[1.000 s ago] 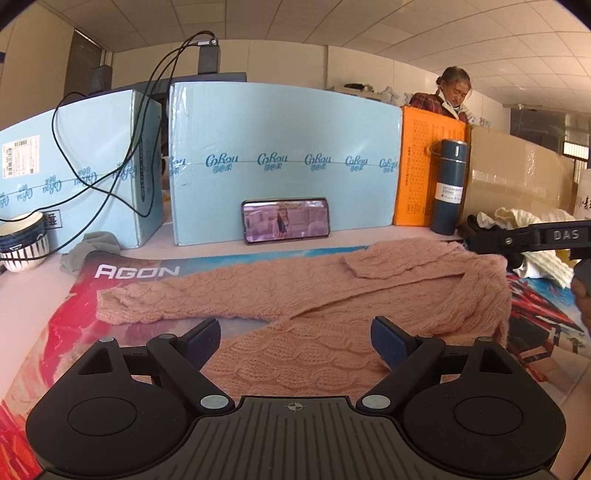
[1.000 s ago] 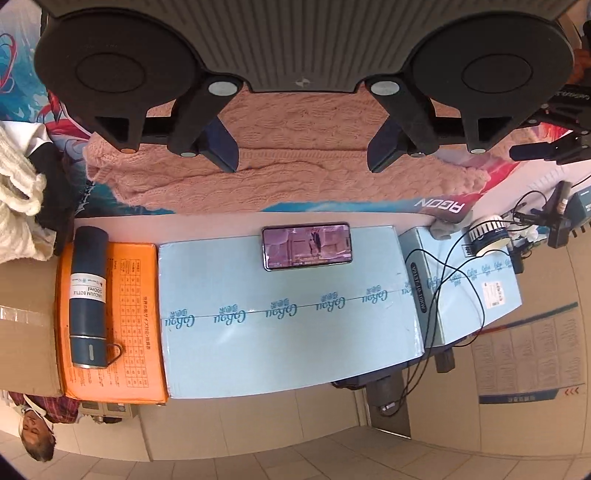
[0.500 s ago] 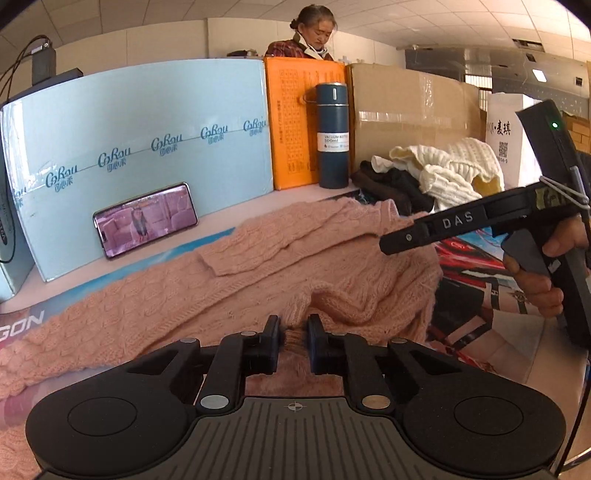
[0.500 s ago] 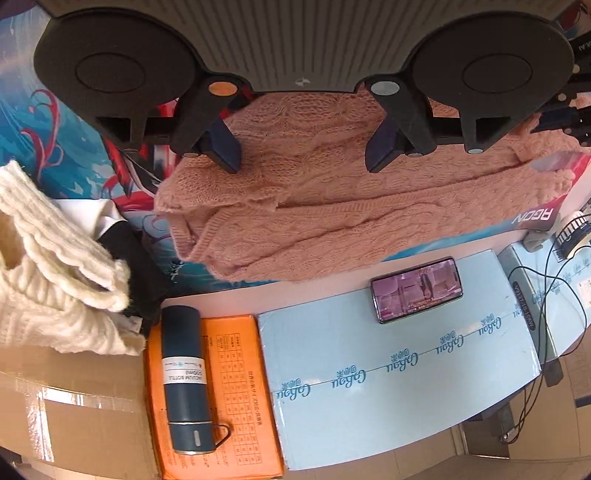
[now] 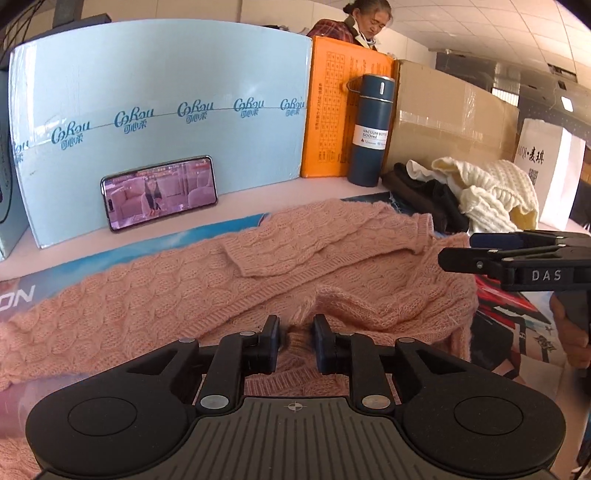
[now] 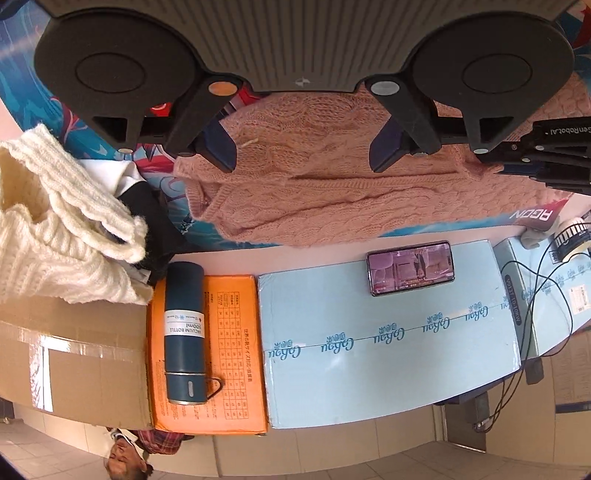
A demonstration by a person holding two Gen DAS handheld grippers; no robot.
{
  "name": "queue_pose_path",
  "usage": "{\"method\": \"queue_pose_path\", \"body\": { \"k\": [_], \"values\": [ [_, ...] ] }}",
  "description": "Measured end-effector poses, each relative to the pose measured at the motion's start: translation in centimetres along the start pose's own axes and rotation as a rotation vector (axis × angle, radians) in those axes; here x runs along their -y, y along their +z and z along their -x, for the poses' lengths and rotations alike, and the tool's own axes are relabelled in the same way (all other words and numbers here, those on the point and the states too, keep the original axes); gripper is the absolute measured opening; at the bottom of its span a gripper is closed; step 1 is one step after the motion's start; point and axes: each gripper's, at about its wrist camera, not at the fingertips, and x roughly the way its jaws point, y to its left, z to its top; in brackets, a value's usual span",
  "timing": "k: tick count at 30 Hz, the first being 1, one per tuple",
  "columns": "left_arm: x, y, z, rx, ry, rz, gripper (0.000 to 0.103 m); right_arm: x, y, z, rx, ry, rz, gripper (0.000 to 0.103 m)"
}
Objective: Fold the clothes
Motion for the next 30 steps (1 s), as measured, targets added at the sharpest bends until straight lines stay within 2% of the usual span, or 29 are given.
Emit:
{"method": "queue_pose_path", "body": {
  "k": [1, 3, 4, 5, 8, 10, 12, 13, 14, 17, 19, 22, 23, 24, 25, 26, 30],
  "values": [
    [-0.5, 0.0, 0.3, -0.002, -0.016, 0.032, 0.021, -0.4, 0.2, -0.6, -0.011, 0.026, 0.021, 0.078],
    [-0.9, 0.0, 0.4, 0.002, 0.013, 0.051, 0.033, -1.0, 0.4, -1.8, -0.047, 0.09, 0.045, 0.078],
    [-1.0, -0.1, 0.4, 0.005, 0.032, 0.06, 0.054, -1.3, 0.4, -2.2, -0.062, 0.125, 0.055, 0.078],
    [-1.2, -0.2, 0.4, 0.01, 0.03, 0.068, 0.069, -1.6, 0.3, -2.6, -0.076, 0.161, 0.065, 0.078],
    [-1.4, -0.4, -0.2, 0.005, 0.028, 0.087, 0.07, -2.0, 0.2, -3.1, -0.076, 0.245, 0.066, 0.079],
    [-1.5, -0.5, -0.9, -0.005, 0.031, 0.103, 0.069, -2.1, 0.1, -3.5, -0.087, 0.236, 0.061, 0.079],
    [-1.3, -0.7, -1.5, -0.009, 0.038, 0.111, 0.061, -2.2, -0.2, -3.5, -0.084, 0.211, 0.063, 0.079],
    [-1.1, -0.6, -1.6, -0.004, 0.036, 0.102, 0.023, -2.2, -0.3, -3.5, -0.081, 0.197, 0.064, 0.079],
    [-0.9, -0.6, -1.7, 0.001, 0.033, 0.092, 0.007, -2.3, -0.4, -3.4, -0.078, 0.183, 0.065, 0.079],
    [-0.9, 0.2, -1.1, 0.071, 0.035, 0.105, 0.007, -2.0, -0.6, -2.9, -0.042, 0.104, 0.053, 0.079],
    [-1.2, 0.8, -1.4, 0.066, 0.061, 0.112, 0.008, -1.6, -0.7, -2.7, -0.031, 0.021, 0.046, 0.079],
    [-1.5, 1.0, -2.9, -0.015, 0.131, 0.09, 0.018, -1.4, -1.0, -2.5, -0.031, -0.086, 0.055, 0.08],
    [-1.5, 0.8, -3.2, -0.033, 0.168, 0.086, 0.032, -1.4, -1.0, -2.3, -0.023, -0.081, 0.06, 0.081],
    [-1.5, 0.7, -2.8, -0.018, 0.185, 0.081, 0.04, -1.4, -1.0, -2.0, -0.015, -0.077, 0.065, 0.084],
    [-1.6, 0.7, -2.4, -0.004, 0.202, 0.076, 0.059, -1.3, -1.0, -1.8, -0.007, -0.073, 0.07, 0.084],
    [-1.6, 0.7, -2.1, 0.011, 0.219, 0.071, 0.074, -1.3, -1.0, -1.5, 0.001, -0.068, 0.075, 0.084],
    [-2.6, 0.3, 1.5, 0.115, 0.24, 0.037, 0.078, -1.1, -1.1, -0.6, 0.033, -0.051, 0.095, 0.084]
  ]
}}
